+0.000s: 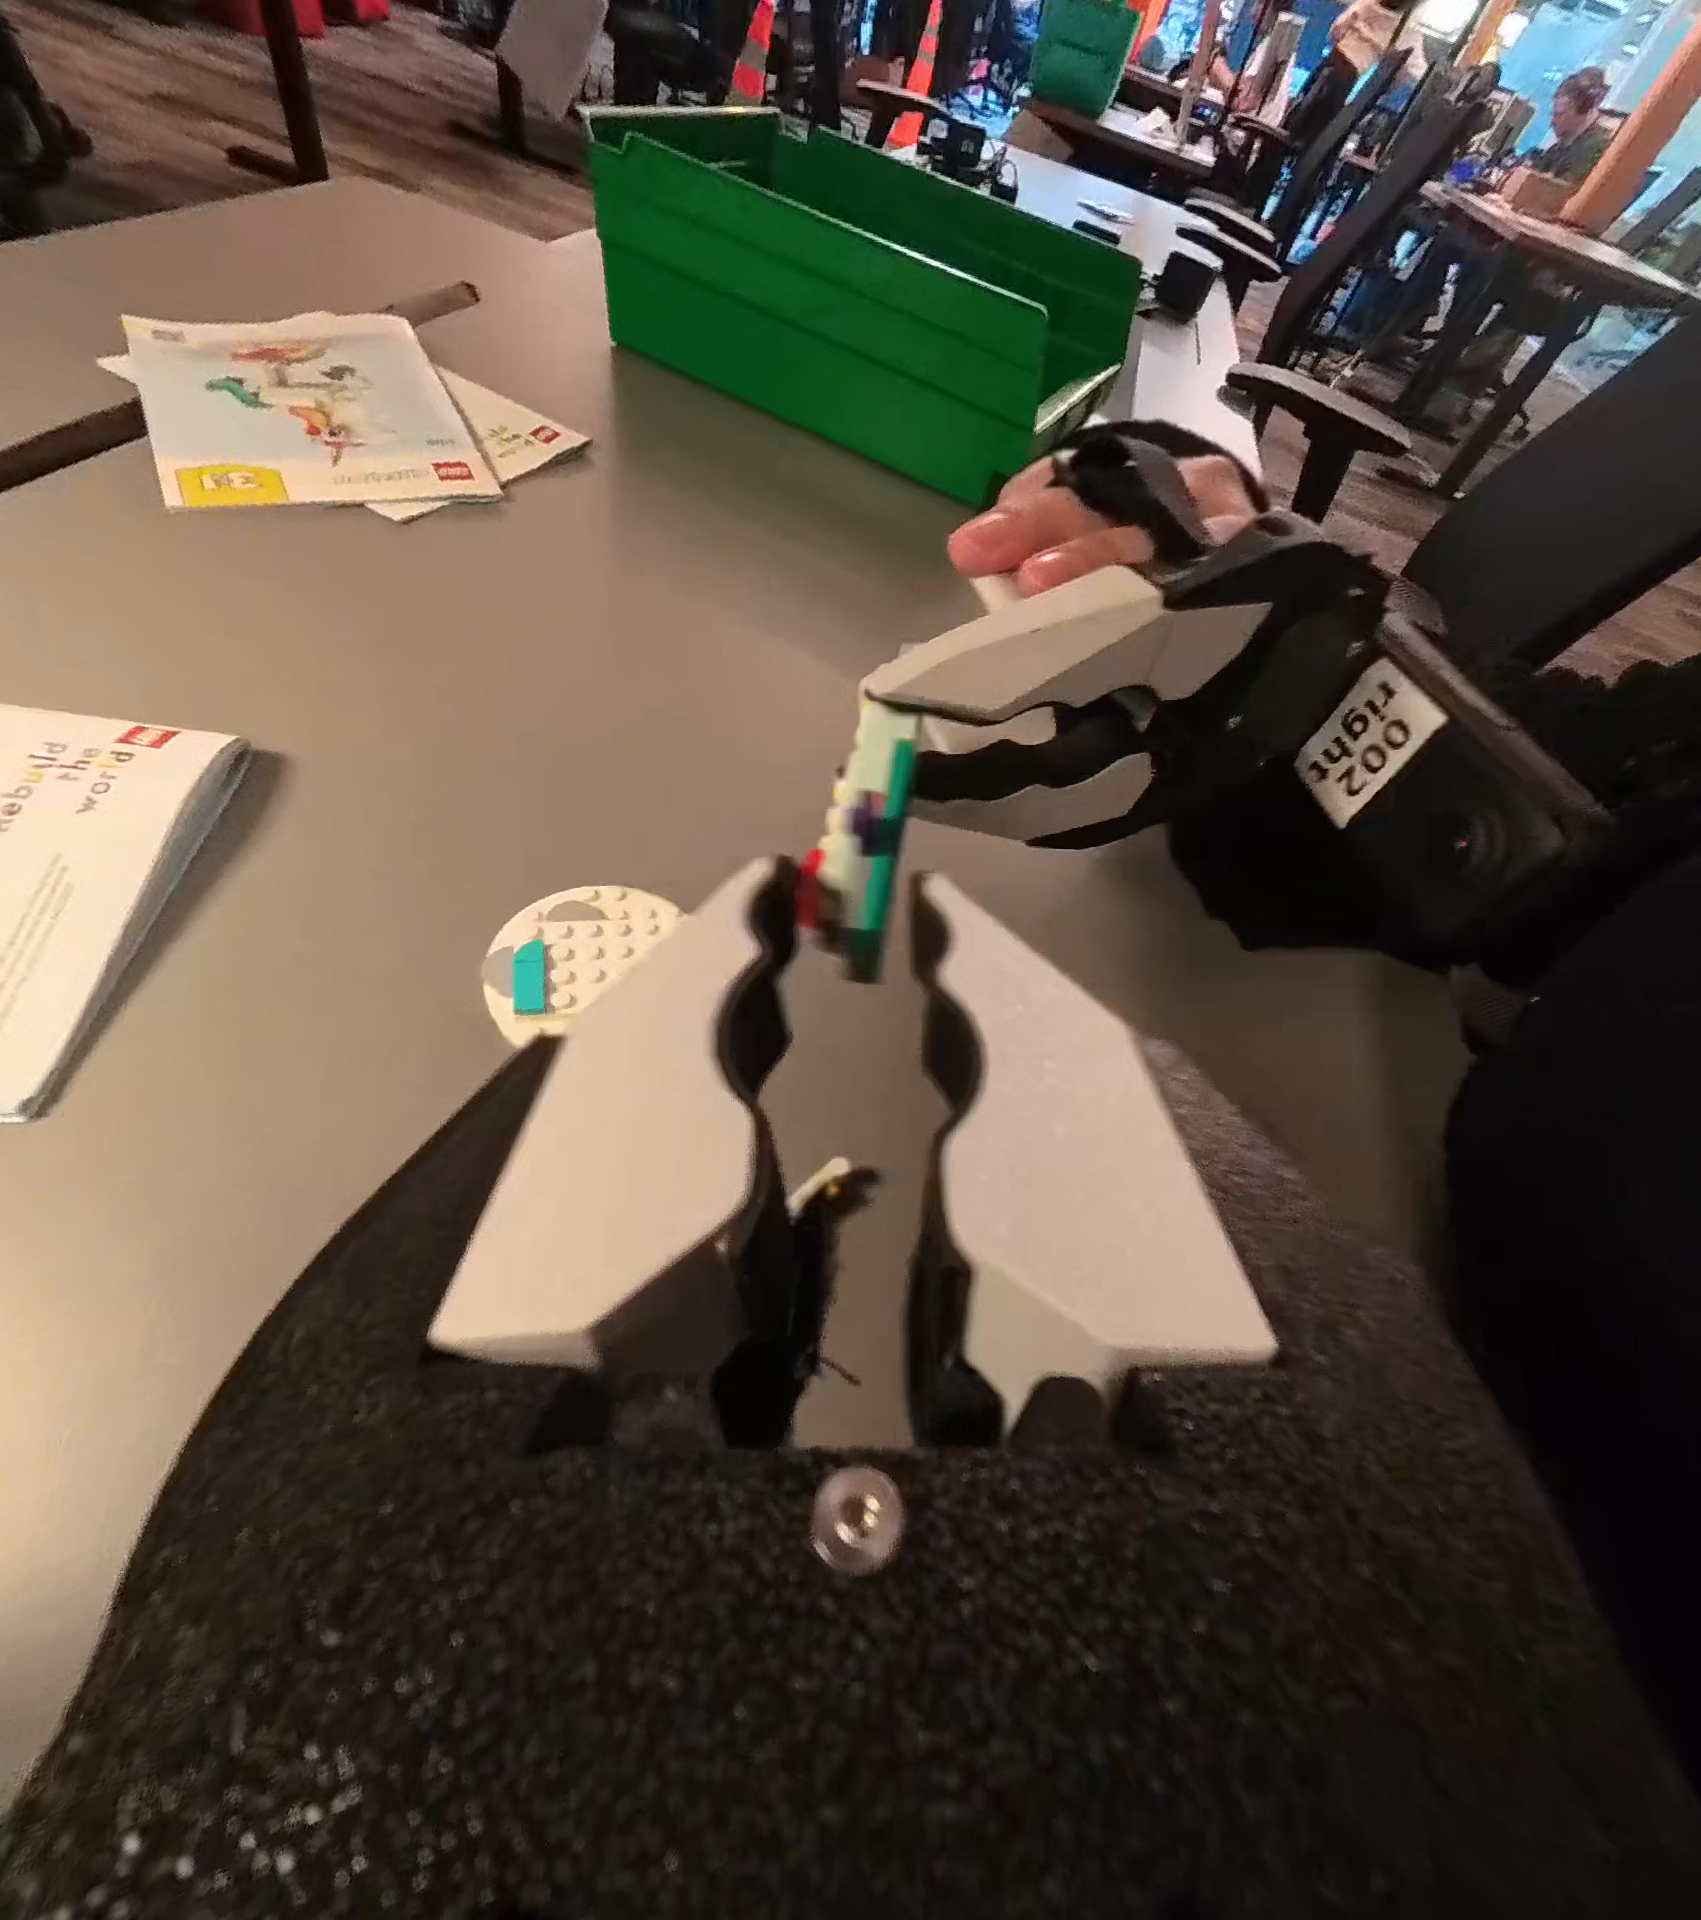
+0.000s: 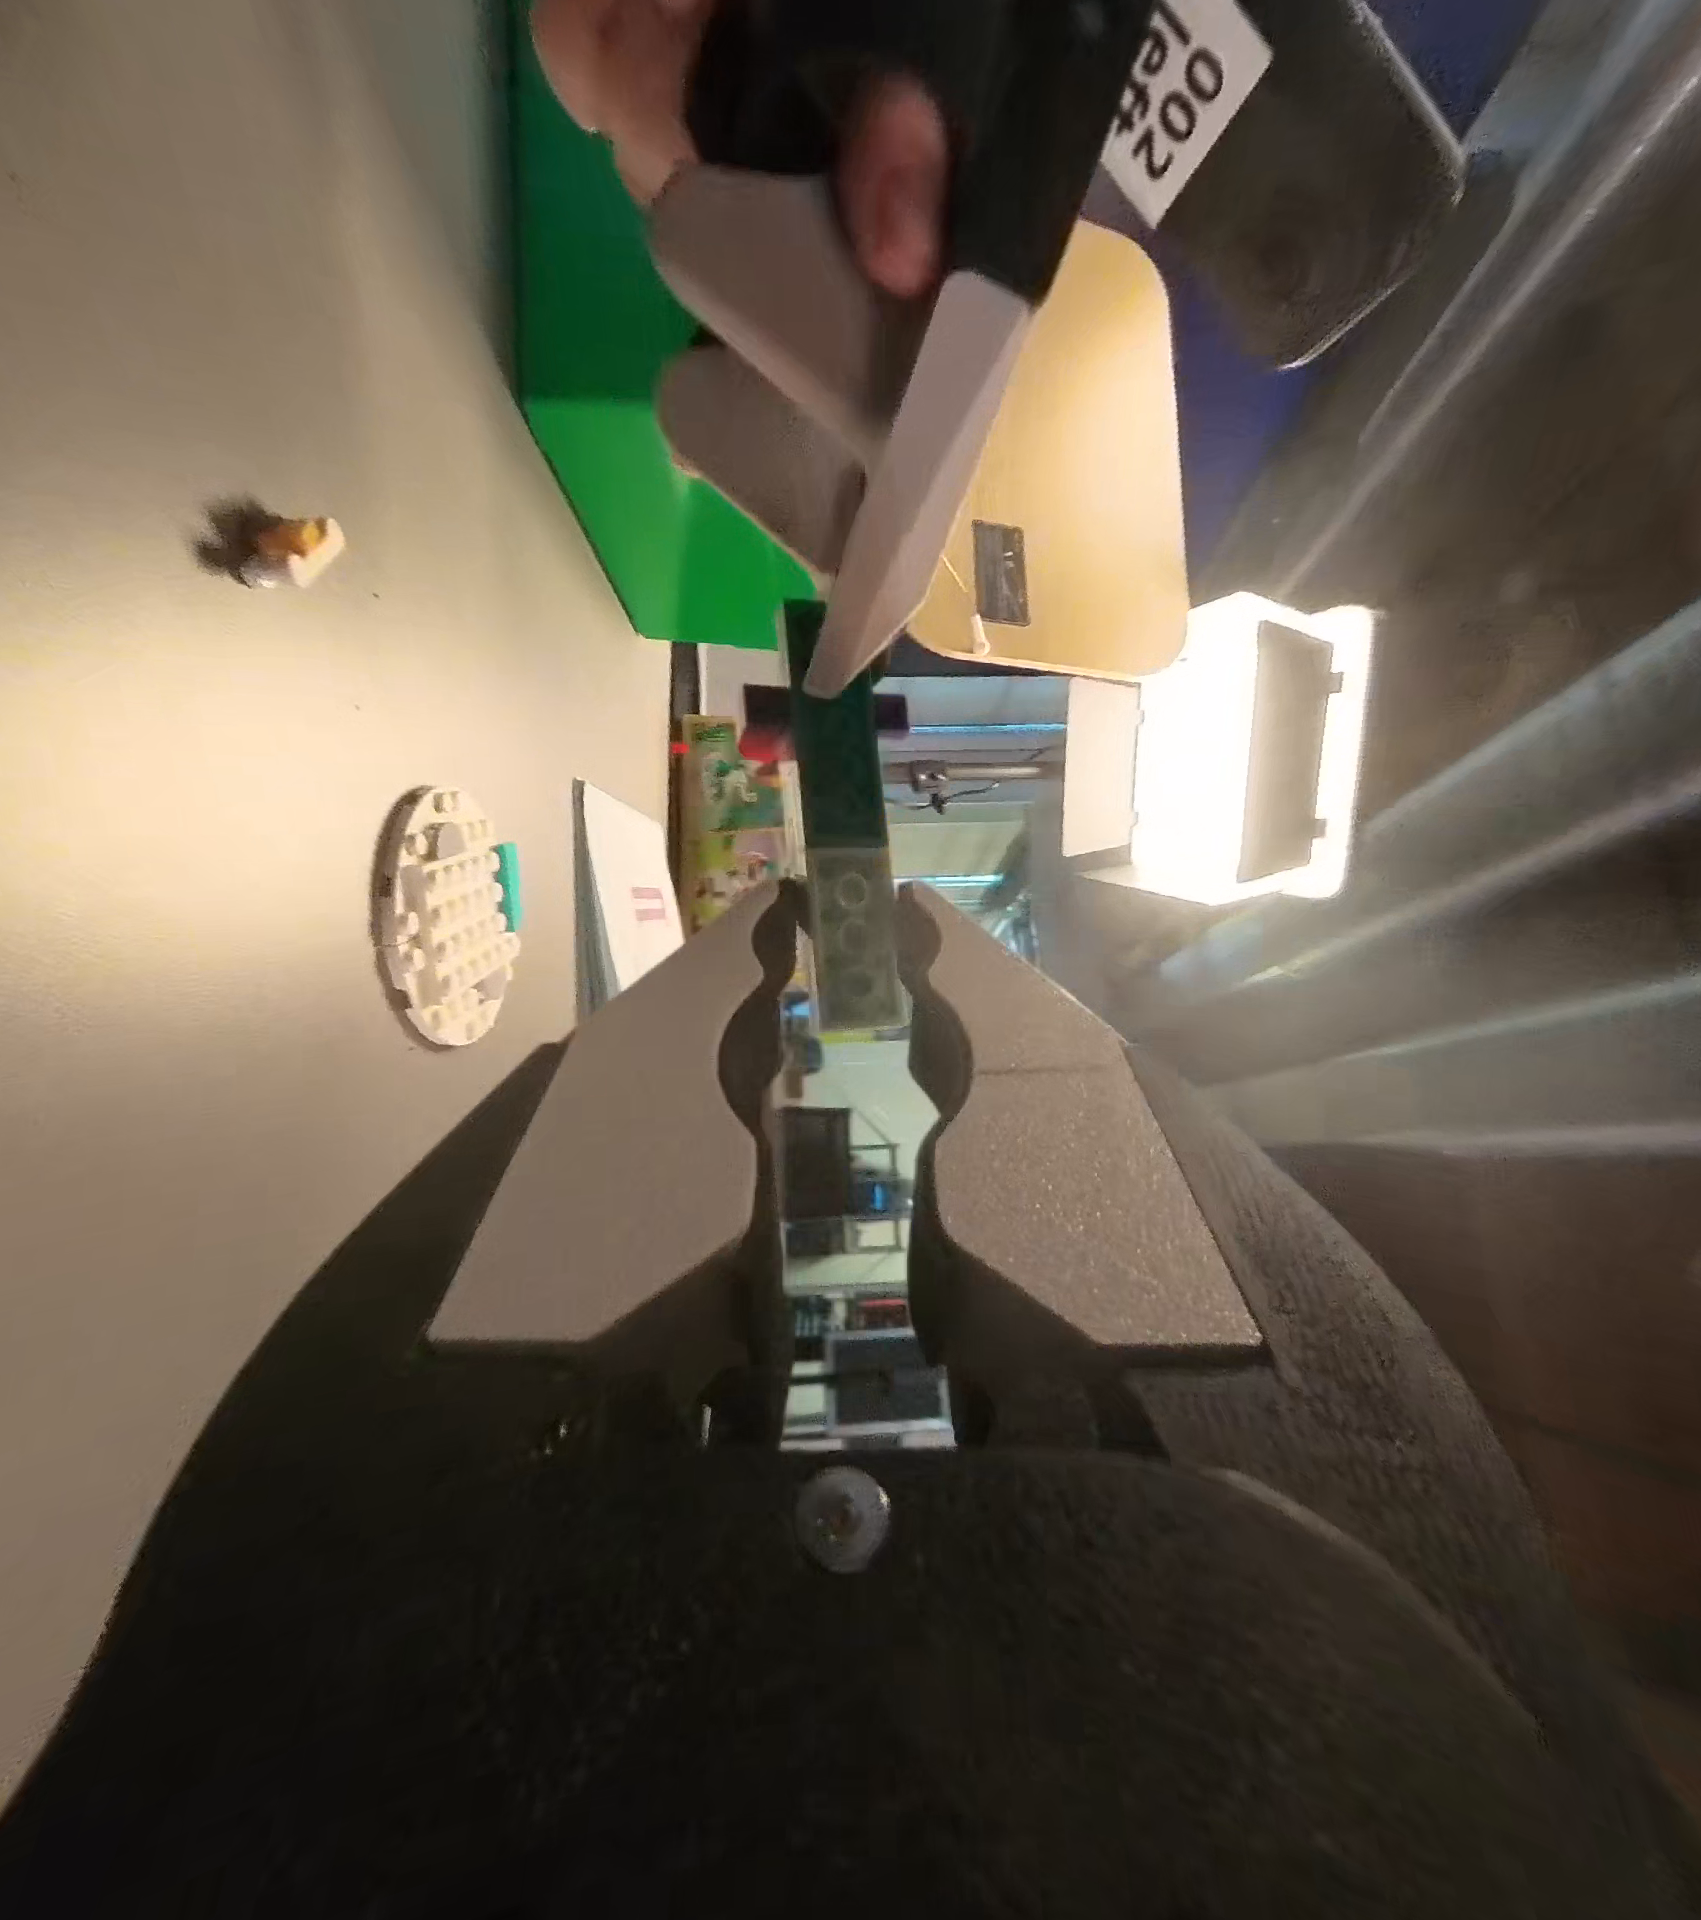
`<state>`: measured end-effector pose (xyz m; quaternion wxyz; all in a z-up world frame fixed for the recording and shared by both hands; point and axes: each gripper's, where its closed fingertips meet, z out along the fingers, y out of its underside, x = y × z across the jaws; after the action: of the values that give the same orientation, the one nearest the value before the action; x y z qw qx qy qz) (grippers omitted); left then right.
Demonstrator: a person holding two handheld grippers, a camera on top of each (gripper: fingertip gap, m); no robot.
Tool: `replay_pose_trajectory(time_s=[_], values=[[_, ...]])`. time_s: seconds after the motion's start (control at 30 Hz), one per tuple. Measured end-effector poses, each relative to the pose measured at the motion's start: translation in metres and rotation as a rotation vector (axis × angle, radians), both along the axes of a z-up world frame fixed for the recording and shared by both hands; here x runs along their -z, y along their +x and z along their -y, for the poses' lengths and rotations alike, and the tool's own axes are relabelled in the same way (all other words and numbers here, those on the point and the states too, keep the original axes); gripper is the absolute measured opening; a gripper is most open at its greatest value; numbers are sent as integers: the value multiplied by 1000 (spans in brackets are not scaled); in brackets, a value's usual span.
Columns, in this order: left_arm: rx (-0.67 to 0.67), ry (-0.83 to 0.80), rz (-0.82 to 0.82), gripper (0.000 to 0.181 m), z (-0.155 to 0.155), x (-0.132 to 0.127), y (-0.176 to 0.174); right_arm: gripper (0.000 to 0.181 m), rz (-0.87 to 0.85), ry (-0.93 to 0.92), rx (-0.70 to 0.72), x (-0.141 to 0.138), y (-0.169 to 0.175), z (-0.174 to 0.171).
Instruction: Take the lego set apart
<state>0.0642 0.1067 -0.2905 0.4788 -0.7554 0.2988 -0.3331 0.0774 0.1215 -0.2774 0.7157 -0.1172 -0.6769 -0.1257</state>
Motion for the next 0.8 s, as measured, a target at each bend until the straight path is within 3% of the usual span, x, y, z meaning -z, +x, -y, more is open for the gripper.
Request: replay_pose_trajectory(time_s=[0.13, 0.23, 0.33, 0.47, 0.6, 0.7, 0.8], values=[[-5, 193, -121, 15, -2, -2, -5, 16, -7, -36, -6, 1, -1, 1], [-46, 422, -382, 15, -9, 1, -13, 31, 7, -260, -22, 11, 0, -4], [-44, 566, -583, 15, -12, 9, -16, 35, 36, -477, -43, 22, -1, -4], [-30, 665, -663, 15, -12, 14, -13, 33, 64, -860, -102, 33, -3, 4], [30, 722, -678, 15, -7, 19, -3, 30, 53, -1016, -144, 29, -6, 10], [46, 793, -708, 15, -7, 19, 0, 38, 130, -1087, -89, 45, -7, 9], [118, 931, -769, 15, 1, 19, 5, 42, 191, -1311, -115, 52, -4, 16]])
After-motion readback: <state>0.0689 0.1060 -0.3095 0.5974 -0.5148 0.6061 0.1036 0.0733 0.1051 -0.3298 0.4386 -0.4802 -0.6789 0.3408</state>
